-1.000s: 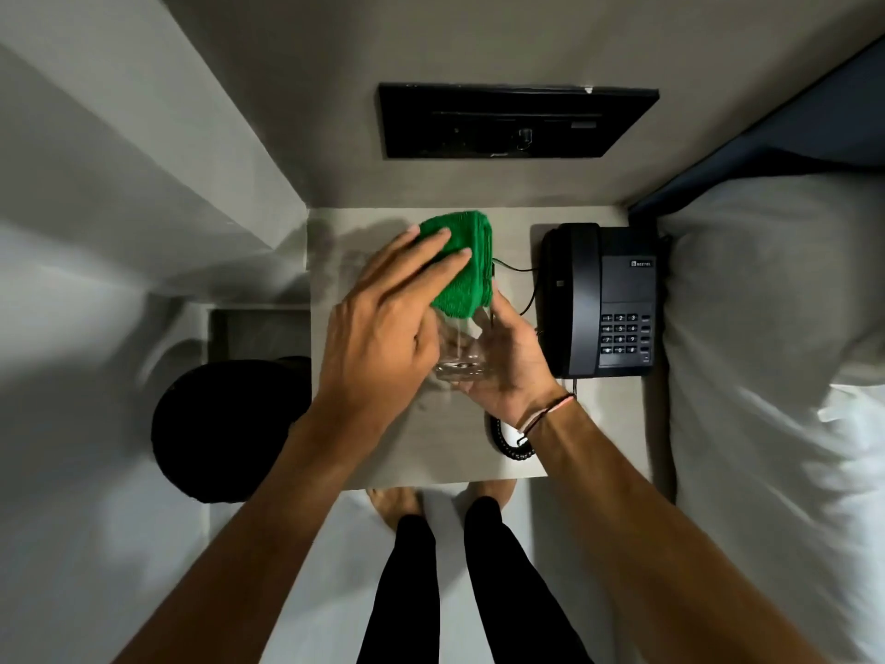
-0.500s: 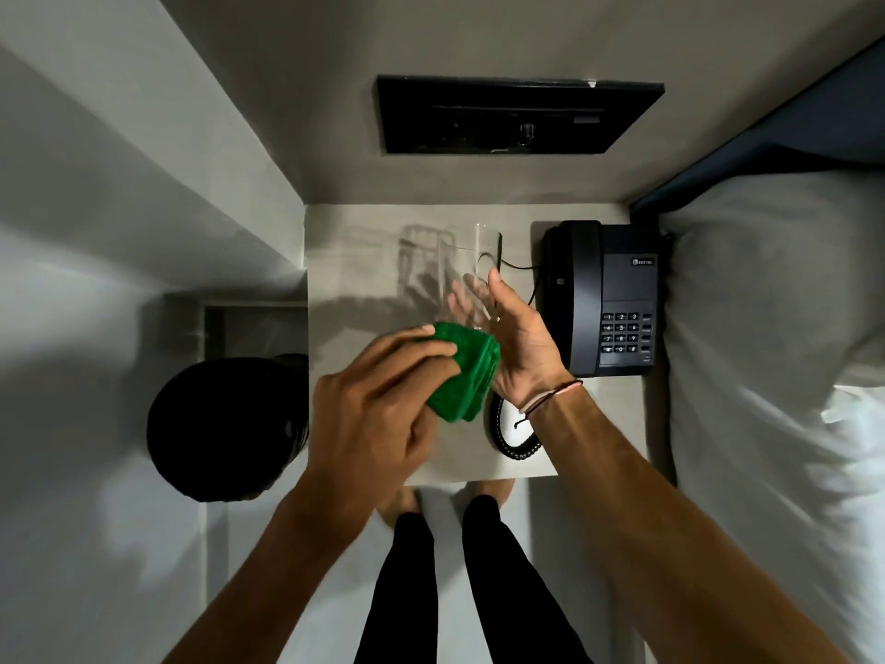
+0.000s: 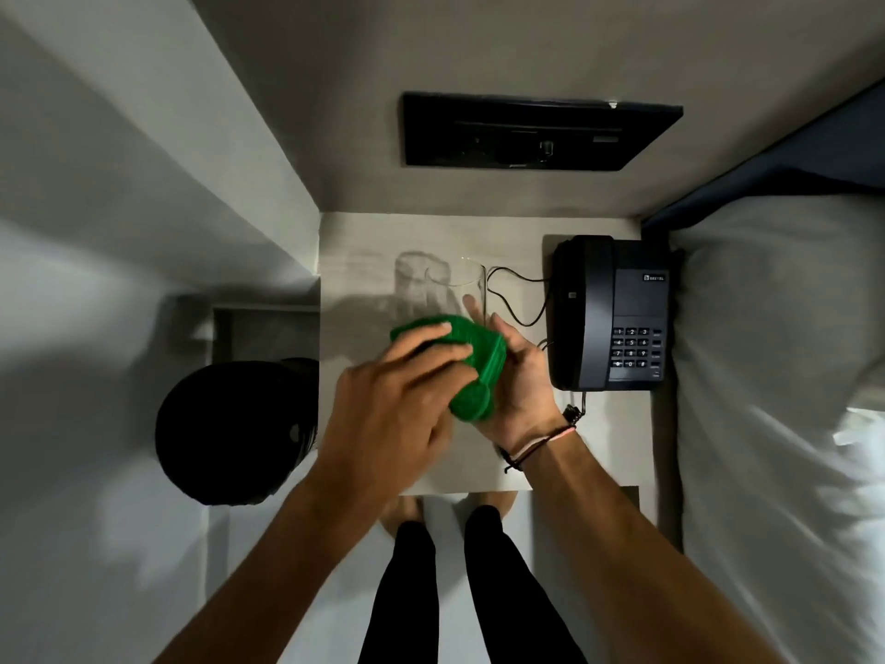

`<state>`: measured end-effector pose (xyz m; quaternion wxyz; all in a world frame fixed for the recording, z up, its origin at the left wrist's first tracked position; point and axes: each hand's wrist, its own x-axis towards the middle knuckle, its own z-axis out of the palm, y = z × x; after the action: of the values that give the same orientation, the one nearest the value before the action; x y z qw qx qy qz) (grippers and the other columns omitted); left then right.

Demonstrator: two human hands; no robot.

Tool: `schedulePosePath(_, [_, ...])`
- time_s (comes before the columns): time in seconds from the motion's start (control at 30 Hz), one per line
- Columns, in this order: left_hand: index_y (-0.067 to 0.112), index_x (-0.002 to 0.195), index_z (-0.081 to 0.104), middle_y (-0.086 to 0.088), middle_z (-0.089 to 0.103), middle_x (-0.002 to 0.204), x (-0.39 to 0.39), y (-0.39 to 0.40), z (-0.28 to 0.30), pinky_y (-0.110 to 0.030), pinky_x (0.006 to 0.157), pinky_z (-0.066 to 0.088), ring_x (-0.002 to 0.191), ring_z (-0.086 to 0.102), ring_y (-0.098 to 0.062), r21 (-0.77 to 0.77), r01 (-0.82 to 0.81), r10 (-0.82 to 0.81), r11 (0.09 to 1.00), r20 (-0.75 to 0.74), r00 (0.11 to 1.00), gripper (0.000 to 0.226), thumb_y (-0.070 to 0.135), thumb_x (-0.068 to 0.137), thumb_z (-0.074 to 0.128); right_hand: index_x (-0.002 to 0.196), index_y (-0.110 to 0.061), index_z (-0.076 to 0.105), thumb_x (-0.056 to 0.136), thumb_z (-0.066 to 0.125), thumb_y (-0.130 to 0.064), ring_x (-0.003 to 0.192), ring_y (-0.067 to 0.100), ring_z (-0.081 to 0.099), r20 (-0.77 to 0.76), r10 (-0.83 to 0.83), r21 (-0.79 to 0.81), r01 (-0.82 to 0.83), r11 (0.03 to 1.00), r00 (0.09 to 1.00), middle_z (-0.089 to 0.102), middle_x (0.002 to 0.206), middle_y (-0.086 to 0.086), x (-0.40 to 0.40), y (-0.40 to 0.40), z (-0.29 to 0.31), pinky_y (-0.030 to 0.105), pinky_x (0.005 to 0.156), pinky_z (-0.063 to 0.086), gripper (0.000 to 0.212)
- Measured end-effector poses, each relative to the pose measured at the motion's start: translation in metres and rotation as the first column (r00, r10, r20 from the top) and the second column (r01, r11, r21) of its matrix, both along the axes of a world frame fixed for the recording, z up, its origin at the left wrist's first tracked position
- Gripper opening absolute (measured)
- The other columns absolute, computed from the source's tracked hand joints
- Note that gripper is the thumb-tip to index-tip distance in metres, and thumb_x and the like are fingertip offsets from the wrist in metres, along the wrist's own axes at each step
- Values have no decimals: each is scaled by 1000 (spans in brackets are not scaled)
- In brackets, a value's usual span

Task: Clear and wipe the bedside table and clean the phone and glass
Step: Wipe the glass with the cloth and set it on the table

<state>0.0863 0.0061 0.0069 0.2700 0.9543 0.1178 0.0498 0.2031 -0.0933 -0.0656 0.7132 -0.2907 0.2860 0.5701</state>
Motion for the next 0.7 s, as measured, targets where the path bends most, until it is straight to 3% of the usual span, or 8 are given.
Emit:
schedulePosePath(0.1, [16,97,77,3,76,107,-28,-3,-6,-33,65,62,109,68,-15,-49,0,2,999,45,999,37,10,74,49,134,-28,57,91,59,-26,102,33,65,71,2,-74,4,997,997,61,132,15,6,4,-2,38,78,59,42])
schedulePosePath(0.17, [13,101,78,-1,76,109,-41,-3,-17,-34,68,63,108,70,-18,-33,-53,55,998,47,997,39,9,75,48,111,-21,69,92,60,-28,99,31,64,137,21,-120,-4,993,990,62,127,15,11,8,0,36,69,60,22])
schedulePosePath(0.23, [10,112,75,-7,72,122,-51,-2,-31,-37,82,62,117,66,-24,36,-130,129,991,23,991,44,8,79,46,87,-21,71,87,68,-30,101,26,63,189,42,-153,-13,988,981,63,119,10,15,16,3,38,73,60,10])
schedulePosePath(0.37, [6,141,52,-16,48,150,-63,3,-74,-53,108,46,141,42,-33,218,-179,205,959,-103,973,58,4,84,39,90,-22,56,79,77,-9,90,17,68,445,125,-271,0,963,887,70,101,-1,21,38,11,41,74,58,28])
schedulePosePath(0.47, [-1,142,48,-22,46,149,-77,-2,-111,-57,110,40,139,43,-38,294,-144,197,945,-160,967,58,9,86,56,107,-13,66,70,86,-13,85,21,70,692,454,-523,-43,851,561,69,105,4,20,63,23,37,70,61,41])
schedulePosePath(0.53, [-4,139,51,-24,49,146,-89,-13,-134,-55,109,41,135,48,-38,318,-115,187,941,-205,961,62,11,80,64,110,-13,66,67,89,-18,81,15,67,736,609,-642,19,767,294,67,98,1,16,82,28,23,67,59,49])
schedulePosePath(0.6, [-3,139,51,-23,50,145,-98,-22,-151,-52,105,48,134,50,-37,346,-113,193,931,-205,960,47,6,93,51,113,-16,60,65,89,-23,81,13,61,717,695,-697,84,712,48,65,100,2,11,100,30,7,61,46,56])
schedulePosePath(0.7, [-3,144,42,-23,44,150,-101,-28,-162,-49,107,47,138,45,-36,355,-105,194,929,-223,955,54,0,90,44,120,-20,50,64,87,-30,92,16,58,640,743,-739,109,665,-195,61,110,0,6,126,29,20,74,48,68])
